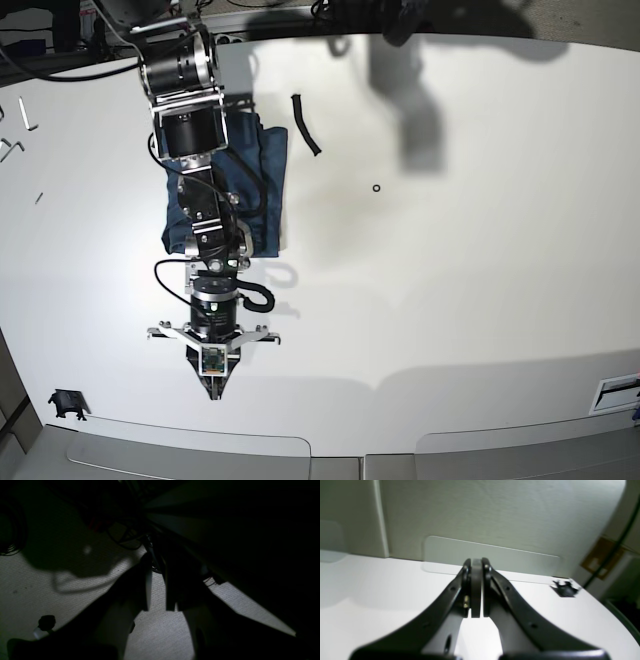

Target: Fold the T-shirt properly

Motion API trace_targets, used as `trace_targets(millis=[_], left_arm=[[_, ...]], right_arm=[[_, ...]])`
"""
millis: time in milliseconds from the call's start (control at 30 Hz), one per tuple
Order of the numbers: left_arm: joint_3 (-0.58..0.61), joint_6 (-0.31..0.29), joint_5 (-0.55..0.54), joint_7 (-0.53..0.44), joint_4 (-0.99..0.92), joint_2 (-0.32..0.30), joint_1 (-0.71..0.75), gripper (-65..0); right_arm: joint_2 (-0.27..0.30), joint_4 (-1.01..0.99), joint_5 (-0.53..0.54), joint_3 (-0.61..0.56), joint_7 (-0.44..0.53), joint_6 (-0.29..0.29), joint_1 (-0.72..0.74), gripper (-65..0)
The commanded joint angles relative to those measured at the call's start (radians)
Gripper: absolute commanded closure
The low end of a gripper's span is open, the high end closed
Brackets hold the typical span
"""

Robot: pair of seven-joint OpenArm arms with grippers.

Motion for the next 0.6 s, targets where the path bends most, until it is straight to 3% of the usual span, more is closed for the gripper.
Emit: trace_targets(millis=[0,167,300,433,567], left_arm=[[0.002,-0.011,0.002,-0.010,0.005,0.008,0.012,-8.1],[0.002,-0.010,0.002,-0.010,0.005,0.008,0.012,-8.1],[0.002,-0.011,0.002,-0.009,0.005,0.008,0.011,-8.1],[0.002,-0.010,0.002,-0.010,0.005,0.008,0.011,-8.1],[0.002,-0.011,0.002,-0.010,0.005,0.008,0.012,-8.1]], right_arm=[[0.003,0.017,-0.009,0.003,0.029,0.010,0.033,0.0],[0.003,0.017,-0.009,0.003,0.027,0.122,0.033,0.0],[0.003,0.017,-0.008,0.003,0.027,0.254,0.033,0.0],[0.003,0.018,-0.004,0.003,0.028,0.441,0.033,0.0],[0.002,0.017,0.002,0.003,0.028,0.665,0.033,0.0]])
